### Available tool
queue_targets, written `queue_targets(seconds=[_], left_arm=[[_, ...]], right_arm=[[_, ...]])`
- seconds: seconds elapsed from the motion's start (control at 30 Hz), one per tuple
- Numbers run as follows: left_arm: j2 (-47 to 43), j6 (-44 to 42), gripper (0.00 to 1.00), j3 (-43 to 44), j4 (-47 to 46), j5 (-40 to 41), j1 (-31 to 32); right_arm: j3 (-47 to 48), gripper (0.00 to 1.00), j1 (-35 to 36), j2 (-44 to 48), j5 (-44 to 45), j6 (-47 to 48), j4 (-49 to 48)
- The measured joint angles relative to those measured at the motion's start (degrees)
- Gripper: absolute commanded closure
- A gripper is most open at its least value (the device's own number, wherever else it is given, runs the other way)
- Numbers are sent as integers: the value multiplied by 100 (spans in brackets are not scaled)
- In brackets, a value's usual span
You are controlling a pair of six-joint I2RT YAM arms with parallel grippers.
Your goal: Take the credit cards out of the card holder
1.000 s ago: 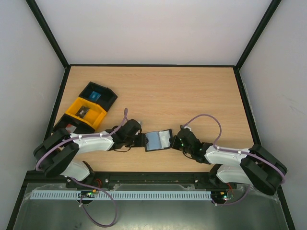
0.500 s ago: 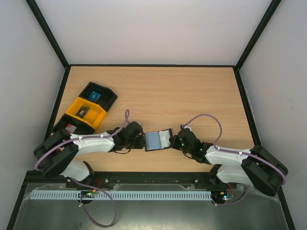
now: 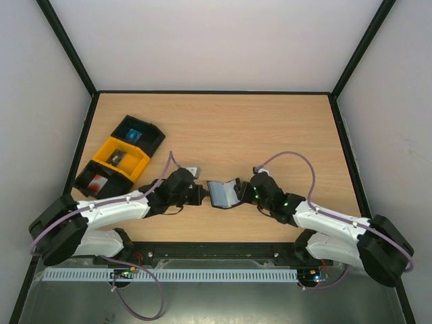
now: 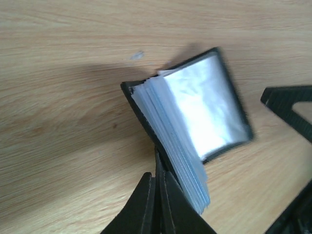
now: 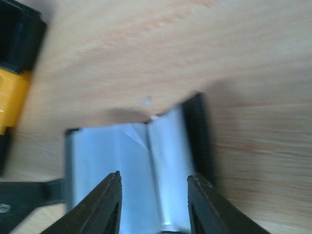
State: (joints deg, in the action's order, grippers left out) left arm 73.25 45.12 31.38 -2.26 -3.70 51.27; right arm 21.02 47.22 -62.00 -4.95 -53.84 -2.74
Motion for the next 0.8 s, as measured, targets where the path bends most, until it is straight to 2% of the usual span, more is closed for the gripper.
queue_targets(seconds=[0.17, 0.3, 0.37, 0.43, 0.53, 0.63, 0.8], left_arm=[[-249, -17, 97, -208, -400, -164, 0], [-295, -17, 97, -350, -555, -214, 4], [-306, -24, 97, -376, -586, -227, 9], [-315, -37, 97, -393, -619, -227, 9], [-363, -50, 97, -426, -614, -221, 11], [-463, -59, 97, -446, -599, -201, 11], [-546, -59, 97, -448, -546, -98, 11]], right_arm=[[629, 46, 0, 339, 26, 313, 448], [970, 44, 63, 256, 17, 531, 612], [1001, 40, 122, 155, -24, 597, 599], [1005, 31, 160, -96, -142, 671, 546], [1012, 26, 332, -619, -365, 813, 470], [1123, 27, 669, -1099, -459, 990, 463], [1410, 36, 1010, -1674, -435, 1143, 413]])
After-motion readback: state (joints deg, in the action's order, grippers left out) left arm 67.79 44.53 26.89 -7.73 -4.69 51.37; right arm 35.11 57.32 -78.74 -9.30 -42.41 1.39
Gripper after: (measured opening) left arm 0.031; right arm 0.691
